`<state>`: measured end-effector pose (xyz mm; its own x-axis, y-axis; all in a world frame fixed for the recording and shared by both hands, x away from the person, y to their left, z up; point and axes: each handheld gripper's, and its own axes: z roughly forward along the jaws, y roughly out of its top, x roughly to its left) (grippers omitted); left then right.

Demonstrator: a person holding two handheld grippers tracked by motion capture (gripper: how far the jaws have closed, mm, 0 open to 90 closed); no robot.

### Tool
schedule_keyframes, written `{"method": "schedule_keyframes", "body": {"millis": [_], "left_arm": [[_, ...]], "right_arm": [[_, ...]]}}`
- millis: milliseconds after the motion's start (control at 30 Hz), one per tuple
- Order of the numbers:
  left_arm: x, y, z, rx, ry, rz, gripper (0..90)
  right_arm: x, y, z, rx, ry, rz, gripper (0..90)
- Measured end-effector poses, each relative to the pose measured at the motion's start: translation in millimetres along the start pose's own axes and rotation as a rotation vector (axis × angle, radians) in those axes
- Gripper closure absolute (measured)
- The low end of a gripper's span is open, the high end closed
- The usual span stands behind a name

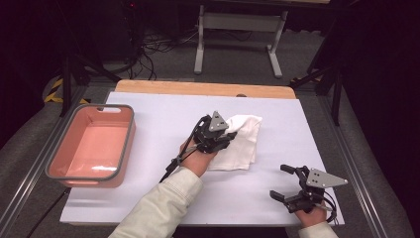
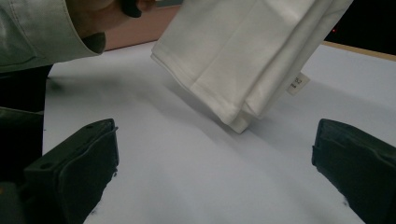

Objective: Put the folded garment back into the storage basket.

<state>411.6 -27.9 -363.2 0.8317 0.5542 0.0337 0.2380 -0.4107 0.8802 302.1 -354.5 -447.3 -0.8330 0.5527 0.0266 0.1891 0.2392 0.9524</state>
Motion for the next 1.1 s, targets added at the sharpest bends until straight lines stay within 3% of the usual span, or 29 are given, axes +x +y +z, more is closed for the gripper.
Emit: {"method": "schedule_keyframes", "body": {"millis": [133, 433, 700, 1100], "left_arm": [[-2.1, 5.1, -7.7, -0.051, -0.004, 0.004, 69.9], [-4.0, 6.2, -18.0, -0.113, -0.019, 0.006, 69.8], [1.1, 2.1, -31.6, -0.203, -0.085, -0.031, 69.8], [11.2, -2.2, -54.6, -0.231, -0.062, -0.038, 69.7]], "right_arm": [[-0.2, 0.0, -0.2, -0.001, 0.000, 0.001, 1.3], [-0.4, -0.2, -0.3, -0.004, 0.001, 0.002, 1.3], [-0.2, -0.2, -0.4, -0.002, 0.002, 0.004, 1.2], [-0.2, -0.2, -0.4, -0.002, 0.002, 0.004, 1.2]]}}
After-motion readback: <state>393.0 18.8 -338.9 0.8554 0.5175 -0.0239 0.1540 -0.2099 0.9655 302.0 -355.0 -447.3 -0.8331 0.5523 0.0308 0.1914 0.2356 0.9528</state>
